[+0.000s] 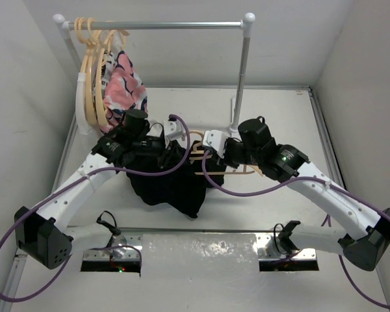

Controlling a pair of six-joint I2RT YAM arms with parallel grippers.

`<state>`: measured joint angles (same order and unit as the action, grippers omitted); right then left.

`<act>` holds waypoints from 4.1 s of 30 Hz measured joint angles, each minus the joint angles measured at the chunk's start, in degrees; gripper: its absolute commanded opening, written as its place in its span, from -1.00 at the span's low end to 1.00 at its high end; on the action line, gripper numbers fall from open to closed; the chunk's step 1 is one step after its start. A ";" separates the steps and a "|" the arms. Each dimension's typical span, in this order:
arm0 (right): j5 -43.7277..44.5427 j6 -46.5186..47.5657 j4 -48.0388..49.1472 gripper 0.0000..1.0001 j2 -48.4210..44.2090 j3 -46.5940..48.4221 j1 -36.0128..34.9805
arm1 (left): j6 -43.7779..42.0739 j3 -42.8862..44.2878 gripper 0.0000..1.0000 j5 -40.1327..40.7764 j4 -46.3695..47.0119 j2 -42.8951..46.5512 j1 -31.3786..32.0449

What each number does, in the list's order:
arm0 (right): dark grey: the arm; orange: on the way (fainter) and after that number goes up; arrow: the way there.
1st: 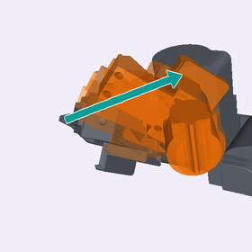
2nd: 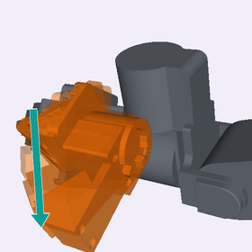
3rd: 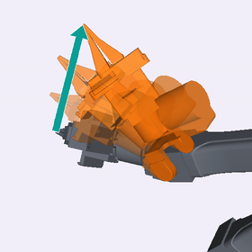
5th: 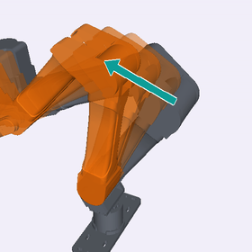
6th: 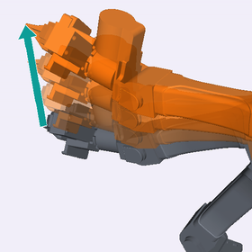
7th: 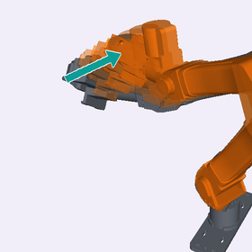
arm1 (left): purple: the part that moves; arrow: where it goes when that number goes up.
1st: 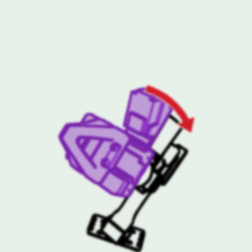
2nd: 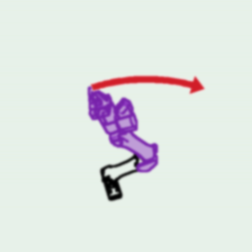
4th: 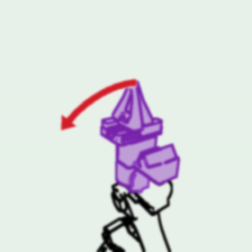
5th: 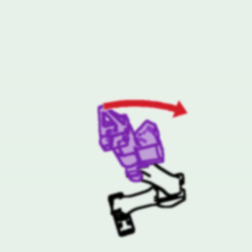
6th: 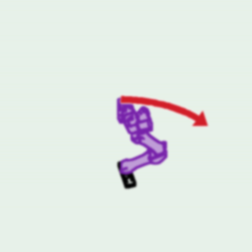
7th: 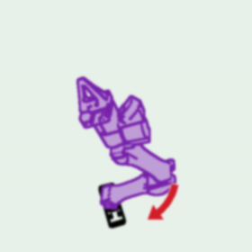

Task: Place the t-shirt on the hanger

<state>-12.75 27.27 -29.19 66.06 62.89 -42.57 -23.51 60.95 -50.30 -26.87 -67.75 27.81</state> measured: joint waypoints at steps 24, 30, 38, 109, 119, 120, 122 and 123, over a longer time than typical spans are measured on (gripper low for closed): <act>11.93 -10.67 15.12 0.98 0.87 -1.66 -1.92 | -4.55 1.73 -1.00 11.58 -3.30 -0.96 3.02; 21.59 -24.87 16.44 0.98 -0.52 1.55 -1.42 | 3.02 -0.26 -1.00 20.96 -1.46 -0.98 3.02; 30.93 -45.59 10.64 0.89 -6.54 -0.11 -1.16 | 8.52 -1.07 -1.00 26.62 1.57 -0.22 3.02; 2.29 -75.65 25.03 -1.00 3.89 -24.70 25.35 | -20.11 -9.22 -1.00 18.75 -1.53 10.10 -2.71; 13.11 -60.83 11.13 -1.00 9.42 -12.85 21.09 | -31.82 -10.34 -1.00 24.28 -1.88 9.73 -1.03; 17.40 -58.64 8.44 -1.00 11.37 -10.34 19.41 | -32.85 -10.14 -1.00 25.88 -1.88 9.14 0.37; 23.61 -55.21 4.42 -1.00 15.61 -6.43 16.76 | -34.73 -9.14 -1.00 28.85 -2.73 7.65 2.71; 25.33 -54.03 2.99 -1.00 17.62 -4.90 15.69 | -35.52 -8.17 -1.00 30.23 -3.82 6.34 3.41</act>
<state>12.58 -26.76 -26.20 83.68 58.00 -26.87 -59.02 52.77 -20.08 -30.70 -61.41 31.22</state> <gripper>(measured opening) 0.009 0.126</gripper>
